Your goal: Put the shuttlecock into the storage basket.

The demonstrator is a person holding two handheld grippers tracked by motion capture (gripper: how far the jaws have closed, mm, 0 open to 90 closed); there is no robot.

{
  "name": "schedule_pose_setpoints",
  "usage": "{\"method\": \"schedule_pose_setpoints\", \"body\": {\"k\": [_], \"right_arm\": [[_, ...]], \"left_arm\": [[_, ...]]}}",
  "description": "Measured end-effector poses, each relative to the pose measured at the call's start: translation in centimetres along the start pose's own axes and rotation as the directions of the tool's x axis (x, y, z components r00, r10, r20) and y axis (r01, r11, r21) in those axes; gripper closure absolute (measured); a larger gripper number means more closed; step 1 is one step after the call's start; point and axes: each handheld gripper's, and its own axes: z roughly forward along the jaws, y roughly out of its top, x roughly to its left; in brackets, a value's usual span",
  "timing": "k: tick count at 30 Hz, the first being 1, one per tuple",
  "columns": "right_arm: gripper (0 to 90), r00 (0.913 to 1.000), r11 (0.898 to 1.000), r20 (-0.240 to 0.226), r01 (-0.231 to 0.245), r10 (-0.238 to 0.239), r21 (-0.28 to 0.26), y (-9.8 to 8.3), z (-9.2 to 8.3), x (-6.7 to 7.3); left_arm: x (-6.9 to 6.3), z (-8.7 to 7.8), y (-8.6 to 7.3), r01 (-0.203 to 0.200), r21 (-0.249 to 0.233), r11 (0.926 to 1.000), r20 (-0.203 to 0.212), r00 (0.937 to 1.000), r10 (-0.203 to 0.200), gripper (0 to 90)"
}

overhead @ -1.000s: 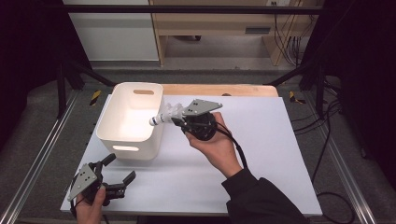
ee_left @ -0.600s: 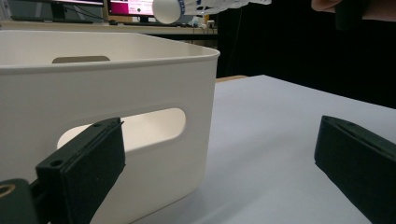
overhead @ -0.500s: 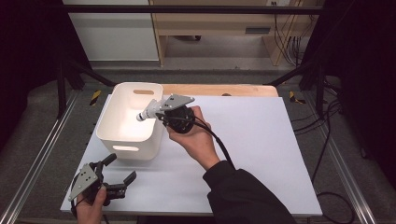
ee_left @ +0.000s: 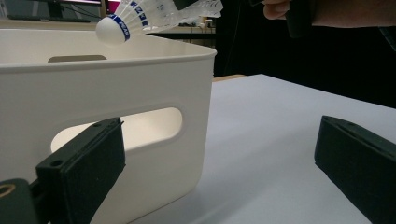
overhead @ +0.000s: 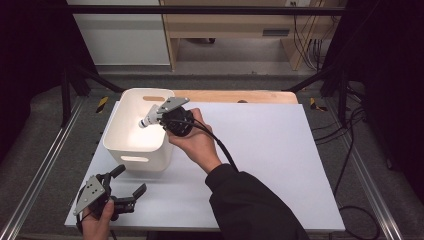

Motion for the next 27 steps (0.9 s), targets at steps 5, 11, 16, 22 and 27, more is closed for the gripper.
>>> {"method": "schedule_pose_setpoints", "body": {"k": [5, 11, 16, 22, 27], "right_arm": [[88.8, 0.9999, 1.000, -0.002, 0.016, -0.016, 0.024, 0.3, 0.8, -0.1], [88.8, 0.9995, 0.998, -0.001, 0.030, -0.030, 0.054, 0.3, 1.7, -0.3], [88.7, 0.9996, 0.997, -0.001, 0.030, -0.030, 0.067, 0.2, 2.3, -0.4], [88.8, 0.9995, 0.996, -0.002, 0.031, -0.031, 0.080, 0.3, 2.7, -0.5], [88.7, 0.9993, 0.995, -0.001, 0.038, -0.038, 0.090, 0.5, 3.1, -0.6]], "left_arm": [[0.0, 0.0, 0.0, -0.001, 0.000, 1.0000, 0.001, 1.0000, 0.001, 1.6], [0.0, 0.1, 0.0, 0.004, -0.001, 1.0000, 0.001, 1.0000, -0.004, 1.5], [0.0, 0.1, 0.0, 0.003, -0.001, 1.0000, 0.002, 1.0000, -0.003, 1.5], [0.0, 0.1, 0.0, 0.003, 0.000, 1.0000, 0.002, 1.0000, -0.003, 1.5], [0.0, 0.1, 0.0, 0.006, -0.003, 1.0000, 0.003, 1.0000, -0.006, 1.6]]}}
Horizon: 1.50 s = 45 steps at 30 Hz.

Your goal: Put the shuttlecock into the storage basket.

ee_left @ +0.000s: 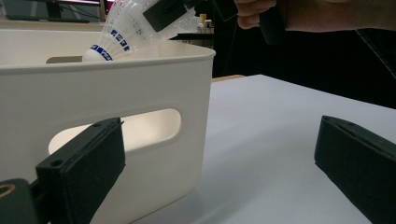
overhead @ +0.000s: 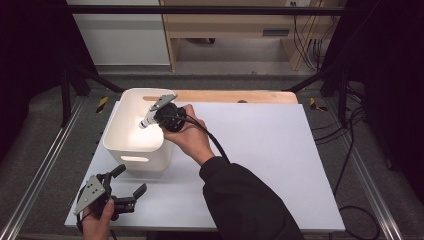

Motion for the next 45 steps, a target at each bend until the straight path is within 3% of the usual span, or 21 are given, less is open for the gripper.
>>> {"method": "schedule_pose_setpoints", "body": {"k": [17, 45], "right_arm": [[88.7, 0.9987, 0.999, -0.034, 0.039, -0.038, 0.029, 1.0, 1.6, 0.8], [88.8, 0.9980, 0.999, -0.057, 0.030, -0.027, 0.038, 1.3, 3.0, 1.2]], "left_arm": [[0.0, -0.1, 0.0, -0.002, 0.000, 1.0000, 0.000, 1.0000, 0.002, 1.5], [0.0, -0.1, 0.1, -0.002, -0.003, 1.0000, 0.002, 1.0000, 0.002, 1.5]]}}
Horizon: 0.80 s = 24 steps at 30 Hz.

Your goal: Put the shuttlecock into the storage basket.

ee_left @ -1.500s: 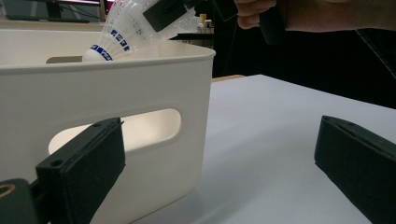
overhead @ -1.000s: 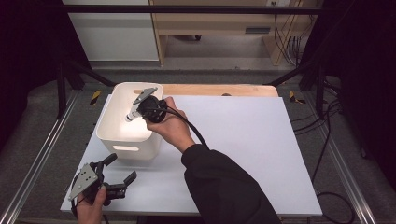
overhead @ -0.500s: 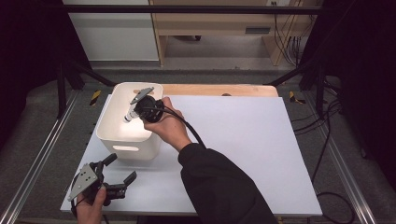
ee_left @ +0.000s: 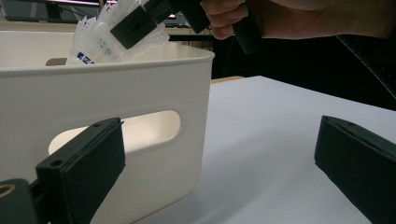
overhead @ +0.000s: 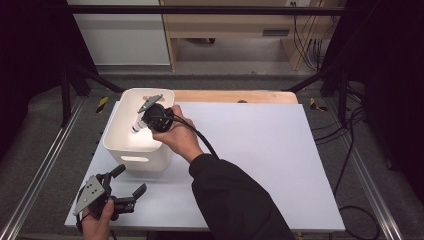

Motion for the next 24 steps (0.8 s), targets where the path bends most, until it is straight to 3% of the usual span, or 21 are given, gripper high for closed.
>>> {"method": "schedule_pose_setpoints", "body": {"k": [24], "right_arm": [[89.5, 0.9997, 0.999, -0.013, 0.021, -0.020, 0.036, -0.29, 0.44, -0.02]], "left_arm": [[-0.01, 0.04, 0.01, -0.002, -0.001, 1.0000, 0.002, 1.0000, 0.002, 1.5]]}}
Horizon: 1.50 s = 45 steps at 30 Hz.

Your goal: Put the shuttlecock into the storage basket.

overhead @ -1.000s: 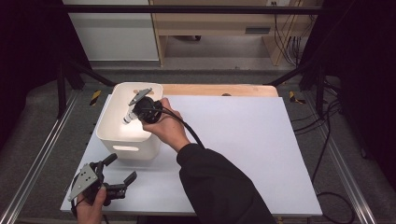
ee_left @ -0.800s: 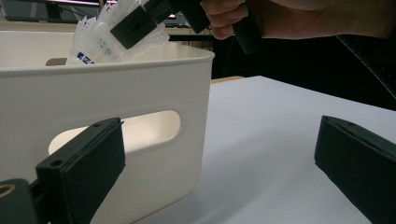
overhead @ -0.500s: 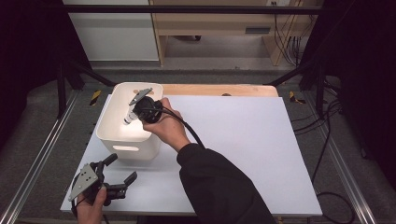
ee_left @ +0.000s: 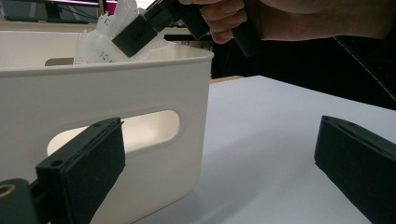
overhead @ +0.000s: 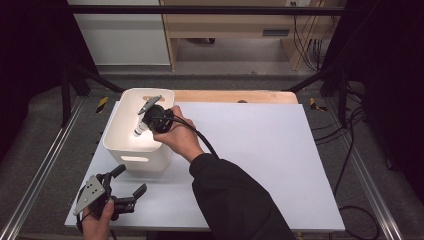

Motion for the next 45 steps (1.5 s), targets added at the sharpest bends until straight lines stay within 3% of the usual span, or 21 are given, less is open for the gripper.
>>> {"method": "schedule_pose_setpoints", "body": {"k": [32, 34, 37, 39, 40, 45], "right_arm": [[89.1, 0.9998, 0.998, -0.018, 0.009, -0.008, 0.056, -0.4, 0.3, 0.0], [84.8, 0.9996, 0.998, -0.027, 0.008, -0.007, 0.059, -0.5, 0.4, -0.1], [59.6, 0.9999, 0.998, -0.007, -0.015, 0.016, 0.060, -0.6, 0.2, -0.2], [49.7, 0.9995, 0.997, -0.019, -0.023, 0.025, 0.073, -0.6, 0.0, -0.2], [44.7, 0.9998, 0.997, -0.001, -0.020, 0.021, 0.076, -0.6, -0.3, -0.2], [33.8, 0.9984, 0.999, 0.032, -0.046, 0.046, 0.014, -0.5, -2.5, -0.3]], "left_arm": [[0.1, 0.0, 0.0, -0.003, 0.001, 1.0000, -0.001, 1.0000, 0.003, 1.6], [0.1, 0.0, 0.0, -0.003, 0.002, 1.0000, -0.001, 1.0000, 0.003, 1.6], [0.1, 0.0, 0.0, -0.002, 0.001, 1.0000, -0.001, 1.0000, 0.002, 1.5], [0.0, 0.0, 0.0, 0.004, -0.003, 1.0000, -0.002, 1.0000, -0.004, 1.5], [0.0, 0.0, 0.0, 0.005, -0.004, 1.0000, -0.002, 1.0000, -0.005, 1.6], [0.0, 0.0, 0.0, 0.006, -0.003, 1.0000, -0.003, 1.0000, -0.006, 1.6]]}}
